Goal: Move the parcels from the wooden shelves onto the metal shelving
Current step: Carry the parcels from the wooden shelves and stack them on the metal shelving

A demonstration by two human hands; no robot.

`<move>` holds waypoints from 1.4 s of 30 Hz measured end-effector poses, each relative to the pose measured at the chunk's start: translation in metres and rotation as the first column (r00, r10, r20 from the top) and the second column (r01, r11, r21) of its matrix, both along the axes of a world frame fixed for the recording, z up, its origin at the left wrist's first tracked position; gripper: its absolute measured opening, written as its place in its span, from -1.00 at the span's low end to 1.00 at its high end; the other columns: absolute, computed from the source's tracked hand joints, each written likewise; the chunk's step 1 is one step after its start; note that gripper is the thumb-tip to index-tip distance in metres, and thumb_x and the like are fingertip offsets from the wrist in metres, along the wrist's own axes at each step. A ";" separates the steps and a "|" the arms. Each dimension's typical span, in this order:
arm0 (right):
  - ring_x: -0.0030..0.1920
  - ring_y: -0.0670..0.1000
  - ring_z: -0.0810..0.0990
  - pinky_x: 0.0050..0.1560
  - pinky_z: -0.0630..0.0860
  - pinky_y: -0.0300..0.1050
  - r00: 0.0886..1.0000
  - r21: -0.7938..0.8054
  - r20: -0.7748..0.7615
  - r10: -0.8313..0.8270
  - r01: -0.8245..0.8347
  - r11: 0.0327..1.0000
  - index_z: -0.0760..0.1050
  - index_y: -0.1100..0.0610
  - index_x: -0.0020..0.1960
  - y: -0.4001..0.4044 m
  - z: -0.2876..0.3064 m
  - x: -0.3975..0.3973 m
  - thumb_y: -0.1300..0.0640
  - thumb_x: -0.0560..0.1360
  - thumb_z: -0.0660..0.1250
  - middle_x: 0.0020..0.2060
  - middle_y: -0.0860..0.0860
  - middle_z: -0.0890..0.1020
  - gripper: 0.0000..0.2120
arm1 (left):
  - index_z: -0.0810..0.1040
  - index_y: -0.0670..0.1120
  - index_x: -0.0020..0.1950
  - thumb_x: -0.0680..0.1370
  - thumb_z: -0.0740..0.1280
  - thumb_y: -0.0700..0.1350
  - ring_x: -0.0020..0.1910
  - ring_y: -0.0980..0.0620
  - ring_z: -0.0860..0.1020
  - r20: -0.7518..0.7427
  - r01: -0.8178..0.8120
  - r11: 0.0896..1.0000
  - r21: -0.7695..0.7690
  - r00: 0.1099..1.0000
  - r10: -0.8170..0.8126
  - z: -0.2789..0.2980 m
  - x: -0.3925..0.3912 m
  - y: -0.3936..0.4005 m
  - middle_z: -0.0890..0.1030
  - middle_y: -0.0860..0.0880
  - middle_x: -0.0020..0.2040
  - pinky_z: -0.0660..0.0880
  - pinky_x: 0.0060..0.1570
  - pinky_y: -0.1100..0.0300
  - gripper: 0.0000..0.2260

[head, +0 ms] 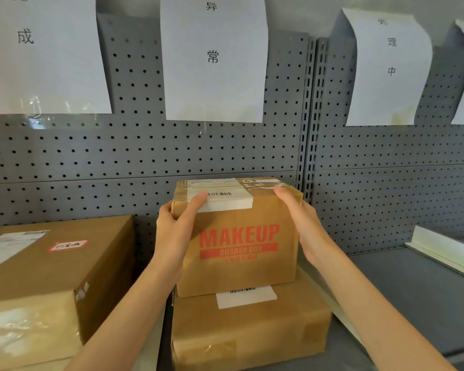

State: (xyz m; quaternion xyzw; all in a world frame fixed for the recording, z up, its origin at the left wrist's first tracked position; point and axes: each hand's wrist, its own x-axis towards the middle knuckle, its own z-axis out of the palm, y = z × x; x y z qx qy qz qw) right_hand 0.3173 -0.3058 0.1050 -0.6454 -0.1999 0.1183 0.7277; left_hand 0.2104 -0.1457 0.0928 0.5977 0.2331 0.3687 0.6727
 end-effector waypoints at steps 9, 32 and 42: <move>-0.15 -0.20 0.54 -0.26 0.34 -0.24 0.999 0.038 -0.008 -0.034 0.034 0.999 0.48 -0.12 -0.06 0.006 -0.004 0.004 -0.15 0.50 0.30 -0.15 -0.15 0.60 -0.87 | 0.30 0.05 0.32 0.36 0.42 0.23 0.16 -0.05 0.51 -0.012 -0.022 0.999 0.028 1.000 0.022 -0.005 0.005 0.003 0.51 -0.01 0.18 0.46 0.21 -0.11 -0.37; 0.20 -0.13 0.44 0.23 0.38 -0.16 0.830 -0.082 0.514 -0.219 0.301 0.950 0.43 0.03 0.32 -0.046 -0.038 -0.062 -0.04 0.56 0.29 0.22 -0.11 0.49 -0.63 | 0.43 -0.03 0.37 0.51 0.36 0.07 0.33 -0.04 0.38 -0.002 -0.157 0.505 0.849 0.954 0.300 -0.024 -0.081 -0.040 0.47 -0.03 0.32 0.31 0.25 0.05 -0.54; 0.01 0.21 0.53 0.08 0.44 0.13 0.279 -0.158 0.960 -0.035 0.637 0.754 0.56 0.19 0.12 -0.075 -0.101 -0.141 0.06 0.51 0.28 -0.02 0.11 0.59 -0.72 | 0.63 -0.18 0.03 0.47 0.37 -0.08 -0.23 -0.23 0.57 0.002 0.020 -0.028 0.999 0.782 0.624 -0.079 -0.187 -0.072 0.65 -0.16 -0.13 0.46 -0.25 0.01 -0.79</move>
